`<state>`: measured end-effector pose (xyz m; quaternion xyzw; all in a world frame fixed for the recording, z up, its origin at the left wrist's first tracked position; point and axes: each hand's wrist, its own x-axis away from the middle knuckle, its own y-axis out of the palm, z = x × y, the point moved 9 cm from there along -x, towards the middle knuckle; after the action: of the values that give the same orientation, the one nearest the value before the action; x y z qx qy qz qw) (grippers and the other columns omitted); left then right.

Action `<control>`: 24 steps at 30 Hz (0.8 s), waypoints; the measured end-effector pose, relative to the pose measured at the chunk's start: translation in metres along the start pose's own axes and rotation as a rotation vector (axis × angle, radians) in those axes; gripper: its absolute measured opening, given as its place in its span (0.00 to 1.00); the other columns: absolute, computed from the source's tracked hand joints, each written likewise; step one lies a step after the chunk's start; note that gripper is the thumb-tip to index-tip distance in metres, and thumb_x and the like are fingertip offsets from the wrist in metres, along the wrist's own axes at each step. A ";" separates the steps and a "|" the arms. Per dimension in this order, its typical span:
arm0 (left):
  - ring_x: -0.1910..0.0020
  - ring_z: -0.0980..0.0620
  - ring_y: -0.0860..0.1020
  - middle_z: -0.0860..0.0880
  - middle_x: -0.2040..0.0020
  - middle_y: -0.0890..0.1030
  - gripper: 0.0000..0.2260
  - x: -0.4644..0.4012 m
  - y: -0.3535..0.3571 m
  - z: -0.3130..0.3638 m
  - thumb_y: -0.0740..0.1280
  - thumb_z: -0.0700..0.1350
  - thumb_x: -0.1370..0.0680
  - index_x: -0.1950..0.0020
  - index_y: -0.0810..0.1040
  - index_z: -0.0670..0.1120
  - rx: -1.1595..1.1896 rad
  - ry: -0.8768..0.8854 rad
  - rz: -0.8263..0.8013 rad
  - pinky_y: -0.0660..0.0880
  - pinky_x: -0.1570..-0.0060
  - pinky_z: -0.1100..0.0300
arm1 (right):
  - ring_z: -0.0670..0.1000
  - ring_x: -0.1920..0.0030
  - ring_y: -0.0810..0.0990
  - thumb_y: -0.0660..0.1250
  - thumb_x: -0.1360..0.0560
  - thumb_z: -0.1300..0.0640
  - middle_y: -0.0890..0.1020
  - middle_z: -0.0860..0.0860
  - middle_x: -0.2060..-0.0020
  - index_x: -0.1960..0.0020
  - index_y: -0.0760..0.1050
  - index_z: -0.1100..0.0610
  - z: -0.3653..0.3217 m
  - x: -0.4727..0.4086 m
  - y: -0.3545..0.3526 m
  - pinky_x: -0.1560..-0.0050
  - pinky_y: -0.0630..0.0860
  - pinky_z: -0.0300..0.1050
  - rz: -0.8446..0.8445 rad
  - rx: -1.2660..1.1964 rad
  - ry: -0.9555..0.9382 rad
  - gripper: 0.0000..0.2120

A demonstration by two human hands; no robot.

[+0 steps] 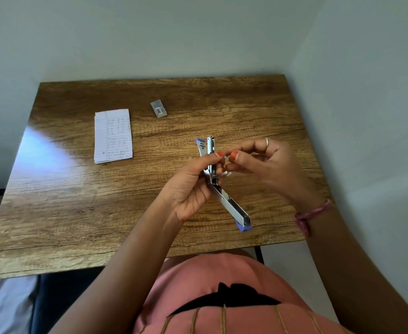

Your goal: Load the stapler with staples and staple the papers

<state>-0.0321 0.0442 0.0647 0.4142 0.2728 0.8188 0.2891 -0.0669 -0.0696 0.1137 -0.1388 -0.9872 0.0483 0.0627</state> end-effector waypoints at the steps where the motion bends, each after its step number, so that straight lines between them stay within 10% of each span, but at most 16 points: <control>1: 0.70 0.58 0.74 0.48 0.66 0.77 0.07 0.000 0.001 0.000 0.69 0.39 0.31 0.54 0.83 0.39 0.006 -0.002 -0.006 0.74 0.67 0.67 | 0.56 0.54 0.85 0.70 0.27 0.61 0.85 0.56 0.53 0.48 0.81 0.63 -0.007 0.001 0.000 0.50 0.80 0.54 -0.012 0.083 -0.043 0.08; 13: 0.70 0.58 0.76 0.48 0.65 0.80 0.06 -0.002 0.003 -0.002 0.69 0.39 0.31 0.58 0.85 0.42 -0.010 -0.024 -0.043 0.76 0.64 0.67 | 0.40 0.60 0.82 0.73 0.29 0.58 0.86 0.47 0.63 0.55 0.84 0.56 -0.056 0.005 0.009 0.61 0.78 0.31 0.039 0.707 -0.359 0.04; 24: 0.66 0.57 0.77 0.47 0.58 0.82 0.15 -0.006 0.001 0.003 0.68 0.40 0.29 0.44 0.78 0.37 -0.046 -0.034 -0.087 0.78 0.63 0.65 | 0.40 0.59 0.81 0.72 0.30 0.60 0.84 0.48 0.67 0.57 0.84 0.58 -0.055 -0.004 0.005 0.63 0.75 0.26 -0.021 0.777 -0.312 0.03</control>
<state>-0.0268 0.0400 0.0642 0.4091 0.2666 0.8044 0.3385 -0.0543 -0.0610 0.1674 -0.0857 -0.8945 0.4369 -0.0395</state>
